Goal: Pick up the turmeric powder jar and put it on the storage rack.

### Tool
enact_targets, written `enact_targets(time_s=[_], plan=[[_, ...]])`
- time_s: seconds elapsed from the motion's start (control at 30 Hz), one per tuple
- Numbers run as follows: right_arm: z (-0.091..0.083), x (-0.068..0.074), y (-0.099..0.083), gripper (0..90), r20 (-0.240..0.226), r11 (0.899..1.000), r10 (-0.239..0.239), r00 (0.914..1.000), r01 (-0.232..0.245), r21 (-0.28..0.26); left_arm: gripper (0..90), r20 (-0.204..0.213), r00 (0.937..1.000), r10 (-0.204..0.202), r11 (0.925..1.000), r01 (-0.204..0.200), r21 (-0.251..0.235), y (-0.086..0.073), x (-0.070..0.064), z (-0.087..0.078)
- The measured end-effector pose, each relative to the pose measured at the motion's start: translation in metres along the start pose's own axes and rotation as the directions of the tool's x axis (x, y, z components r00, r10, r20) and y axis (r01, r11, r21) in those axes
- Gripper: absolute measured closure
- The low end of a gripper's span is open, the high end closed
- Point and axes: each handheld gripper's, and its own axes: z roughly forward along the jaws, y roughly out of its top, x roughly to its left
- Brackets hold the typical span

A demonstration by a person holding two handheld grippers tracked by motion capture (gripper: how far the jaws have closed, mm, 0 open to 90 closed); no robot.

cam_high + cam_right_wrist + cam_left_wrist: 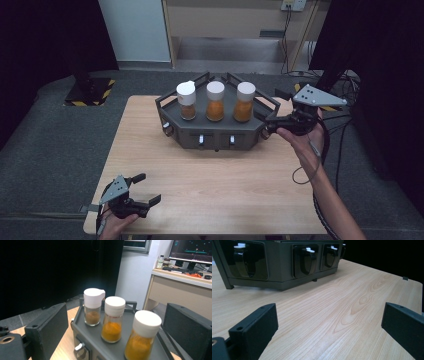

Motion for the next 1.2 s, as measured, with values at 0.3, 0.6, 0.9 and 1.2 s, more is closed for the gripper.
enact_targets(time_s=[0.3, 0.6, 0.9, 1.2], plan=[[-0.026, 0.006, -0.027, 4.6, -0.012, 0.999, 0.024, 0.9996, -0.024, 0.021, 0.0, -0.009, 0.9998, -0.016, 0.9999, 0.016, -0.005, -0.001, 0.001, 0.0], [-0.049, 0.017, -0.052, 2.2, -0.009, 0.999, 0.033, 0.9994, -0.032, 0.04, 0.0, -0.008, 0.9999, -0.013, 0.9998, 0.012, -0.014, -0.003, 0.001, -0.002], [-0.068, 0.028, -0.076, 1.7, 0.014, 0.997, 0.041, 0.9991, -0.042, 0.059, 0.0, -0.015, 0.9998, -0.01, 0.9997, 0.01, -0.021, -0.003, -0.001, -0.004], [-0.084, 0.041, -0.105, 1.7, 0.048, 0.996, 0.04, 0.9981, -0.043, 0.075, 0.0, -0.015, 0.9998, -0.017, 0.9993, 0.016, -0.034, -0.005, 0.0, -0.005]])
